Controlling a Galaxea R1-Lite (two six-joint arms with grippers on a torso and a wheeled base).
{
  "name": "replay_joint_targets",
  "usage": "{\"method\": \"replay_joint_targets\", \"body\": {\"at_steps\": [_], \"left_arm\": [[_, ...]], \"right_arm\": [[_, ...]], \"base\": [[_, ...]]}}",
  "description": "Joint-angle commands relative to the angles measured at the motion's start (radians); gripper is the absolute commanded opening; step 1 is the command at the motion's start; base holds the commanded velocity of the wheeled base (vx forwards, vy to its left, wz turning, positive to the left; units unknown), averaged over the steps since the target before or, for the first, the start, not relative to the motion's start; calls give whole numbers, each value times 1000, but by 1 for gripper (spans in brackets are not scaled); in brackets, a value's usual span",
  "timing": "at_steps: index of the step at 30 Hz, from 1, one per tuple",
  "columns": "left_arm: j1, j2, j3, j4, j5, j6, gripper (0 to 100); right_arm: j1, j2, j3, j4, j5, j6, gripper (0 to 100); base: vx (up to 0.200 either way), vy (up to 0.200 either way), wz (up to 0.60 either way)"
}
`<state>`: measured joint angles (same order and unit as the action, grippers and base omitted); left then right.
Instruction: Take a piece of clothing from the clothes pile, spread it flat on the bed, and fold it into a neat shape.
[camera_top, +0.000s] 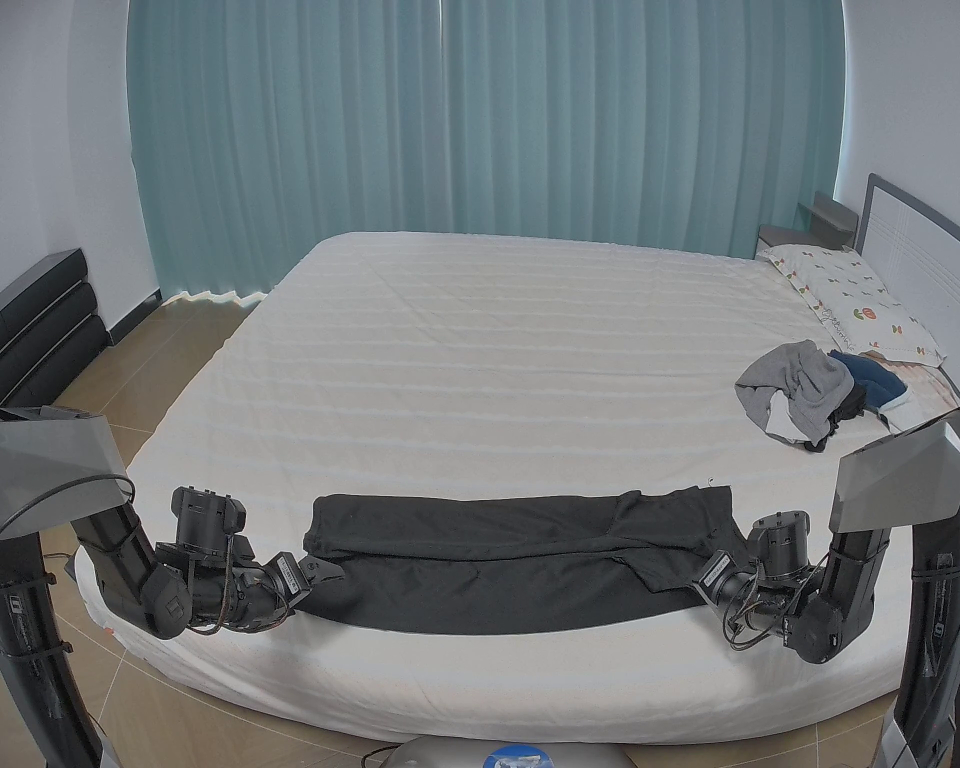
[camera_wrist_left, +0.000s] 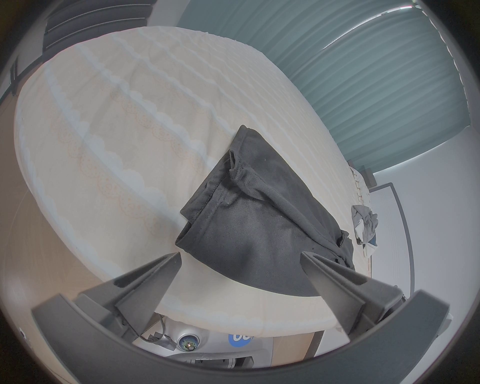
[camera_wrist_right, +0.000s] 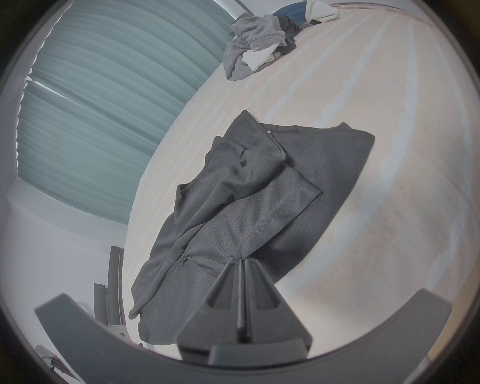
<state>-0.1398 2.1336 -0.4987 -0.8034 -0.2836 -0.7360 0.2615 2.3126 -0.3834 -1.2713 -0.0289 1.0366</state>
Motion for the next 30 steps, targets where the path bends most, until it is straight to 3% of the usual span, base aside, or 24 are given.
{"method": "replay_joint_targets", "body": {"at_steps": [1, 2, 3, 14, 19, 26, 30], "left_arm": [[0, 2, 0, 0, 0, 0, 100], [0, 2, 0, 0, 0, 0, 100], [0, 2, 0, 0, 0, 0, 100], [29, -54, -18, 0, 3, -40, 100], [39, -64, -95, 10, 57, -39, 100], [37, 81, -279, 67, 98, 67, 100], [37, 158, -360, 84, 98, 79, 100]], "right_arm": [[-1, -15, 11, 1, 3, -1, 0], [-1, -13, 11, 1, 3, -1, 0], [-1, -12, 11, 1, 3, -1, 100], [-7, -64, 58, -31, 14, 0, 100], [-51, -110, 100, -76, 46, 3, 100], [-194, -111, 109, -109, 129, -1, 100], [-251, -104, 107, -140, 170, -1, 100]], "base": [[0, 0, 0], [0, 0, 0], [0, 0, 0], [0, 0, 0], [0, 0, 0], [0, 0, 0], [0, 0, 0]]}}
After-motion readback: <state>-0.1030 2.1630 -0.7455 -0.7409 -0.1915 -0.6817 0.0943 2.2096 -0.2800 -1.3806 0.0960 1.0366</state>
